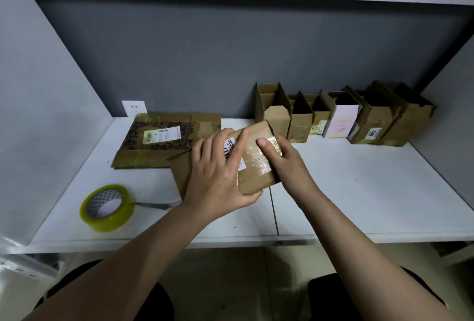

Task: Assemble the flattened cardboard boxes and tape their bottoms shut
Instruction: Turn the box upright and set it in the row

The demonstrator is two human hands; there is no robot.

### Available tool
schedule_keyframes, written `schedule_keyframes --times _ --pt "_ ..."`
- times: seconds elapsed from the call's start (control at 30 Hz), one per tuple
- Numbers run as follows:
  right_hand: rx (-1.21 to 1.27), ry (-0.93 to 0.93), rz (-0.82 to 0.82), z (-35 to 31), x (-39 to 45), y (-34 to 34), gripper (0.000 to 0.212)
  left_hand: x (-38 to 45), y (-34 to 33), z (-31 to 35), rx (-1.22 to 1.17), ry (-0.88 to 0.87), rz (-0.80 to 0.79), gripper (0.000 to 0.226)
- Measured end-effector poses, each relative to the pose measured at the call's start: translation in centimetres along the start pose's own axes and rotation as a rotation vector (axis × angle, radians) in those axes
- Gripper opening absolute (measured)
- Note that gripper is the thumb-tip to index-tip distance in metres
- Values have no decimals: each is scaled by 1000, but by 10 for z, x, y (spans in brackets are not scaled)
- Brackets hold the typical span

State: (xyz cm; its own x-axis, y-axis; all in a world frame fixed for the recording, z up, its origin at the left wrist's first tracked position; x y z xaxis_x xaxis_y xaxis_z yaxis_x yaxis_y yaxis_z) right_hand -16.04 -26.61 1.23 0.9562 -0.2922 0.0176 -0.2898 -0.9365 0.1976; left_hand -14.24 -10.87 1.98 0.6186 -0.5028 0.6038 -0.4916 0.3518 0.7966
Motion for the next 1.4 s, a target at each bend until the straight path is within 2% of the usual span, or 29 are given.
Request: schedule_keyframes --times 0.13,0.27,0.33,0.43,0.5,0.57,0.67,0.77,0.87,0.93,1.03,1.27,1.33,1.4 --pt "-99 27 58 -4 -6 -5 78 -4 0 0 16 4 30 102" --pt "-347 142 130 -14 -15 -6 63 -4 1 -1 -28 38 55 108" --pt "-397 186 138 -18 -16 -4 57 -2 0 -1 -46 46 49 108" --pt "-139 175 47 -17 -11 2 49 -1 1 3 -63 54 39 105" --pt "-15 139 23 -12 -7 3 55 0 2 4 -59 31 51 102" --pt "7 143 72 -6 -7 1 58 1 3 4 -57 9 68 99" --pt "18 160 108 -5 -9 -1 49 0 2 4 -58 7 57 100" --pt "1 121 -107 -11 -7 4 47 -1 1 -1 -72 51 30 103" --pt "-34 100 -335 -15 -11 10 75 -1 2 -7 -74 53 9 105" --pt "-49 97 -415 -14 -13 12 84 -1 2 -9 -86 53 -9 106" --pt "-9 76 -455 -13 -12 16 81 -3 -1 -7 -121 81 -34 108" --pt "148 48 -326 -15 -13 14 54 -1 -1 -9 -217 133 -54 110" --pt "133 39 -222 -15 -12 11 46 -2 0 -5 -179 102 -50 108" --pt "91 33 -94 -14 -10 9 46 -4 -2 4 -93 13 -16 102"
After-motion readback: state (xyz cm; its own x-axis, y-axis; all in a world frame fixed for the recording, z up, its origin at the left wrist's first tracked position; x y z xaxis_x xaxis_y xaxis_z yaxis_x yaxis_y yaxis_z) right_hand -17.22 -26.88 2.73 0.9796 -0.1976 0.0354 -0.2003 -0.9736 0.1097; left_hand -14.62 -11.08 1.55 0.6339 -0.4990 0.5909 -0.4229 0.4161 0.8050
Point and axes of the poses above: each hand's wrist, its own x-axis towards the middle knuckle, its own y-axis out of the back of the hand, z = x × y, the point moved 2 cm from there along x, towards the middle knuckle, and after that the axes turned 3 degrees about x, right-handed, at the moved point
